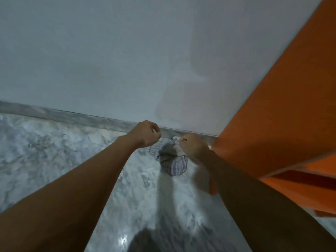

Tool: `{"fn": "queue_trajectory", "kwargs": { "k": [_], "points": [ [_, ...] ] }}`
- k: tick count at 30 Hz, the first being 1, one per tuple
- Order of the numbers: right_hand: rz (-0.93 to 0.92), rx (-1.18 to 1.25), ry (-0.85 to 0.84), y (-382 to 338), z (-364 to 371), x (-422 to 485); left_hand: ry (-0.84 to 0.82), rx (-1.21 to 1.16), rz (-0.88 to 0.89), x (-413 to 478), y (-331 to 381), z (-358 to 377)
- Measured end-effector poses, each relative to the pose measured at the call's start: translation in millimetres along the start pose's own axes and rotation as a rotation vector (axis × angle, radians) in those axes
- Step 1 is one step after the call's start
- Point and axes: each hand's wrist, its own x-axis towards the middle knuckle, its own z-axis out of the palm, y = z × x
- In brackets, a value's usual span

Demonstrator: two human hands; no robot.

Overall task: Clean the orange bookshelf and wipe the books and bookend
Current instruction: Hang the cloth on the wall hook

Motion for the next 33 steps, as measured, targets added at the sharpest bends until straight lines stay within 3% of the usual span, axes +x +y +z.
{"fn": "queue_trajectory", "kwargs": {
  "k": [4,10,13,17,21,24,29,33],
  "points": [
    [0.039,-0.114,-0.094,75.8,113.2,86.7,-0.026,0.014,-0.009,61.3,-80.8,91.7],
    [0.002,-0.4,0.082,115.9,175.6,143.4,-0.042,0.027,-0.039,101.3,-135.4,151.5],
    [-0.019,-0.176,0.092,112.2,165.2,149.4,-0.061,0.022,-0.053,105.4,-137.6,157.4],
    [-0.176,0.218,0.13,62.1,100.6,126.9,-0.072,0.019,-0.049,96.1,-113.2,131.9],
    [-0.286,0.345,0.011,-15.4,9.6,67.9,-0.008,-0.002,-0.019,55.2,-68.3,73.9],
    [-0.314,0.431,-0.097,-77.9,-72.6,11.4,0.041,-0.149,0.039,32.8,-50.1,26.4],
    [-0.245,0.627,-0.077,-190.9,-231.8,-99.6,0.215,-0.401,0.233,-114.3,102.5,-125.8],
    [-0.175,0.75,0.052,-265.9,-348.6,-187.0,0.194,-0.539,0.3,-216.1,208.3,-223.2]
  ]
}}
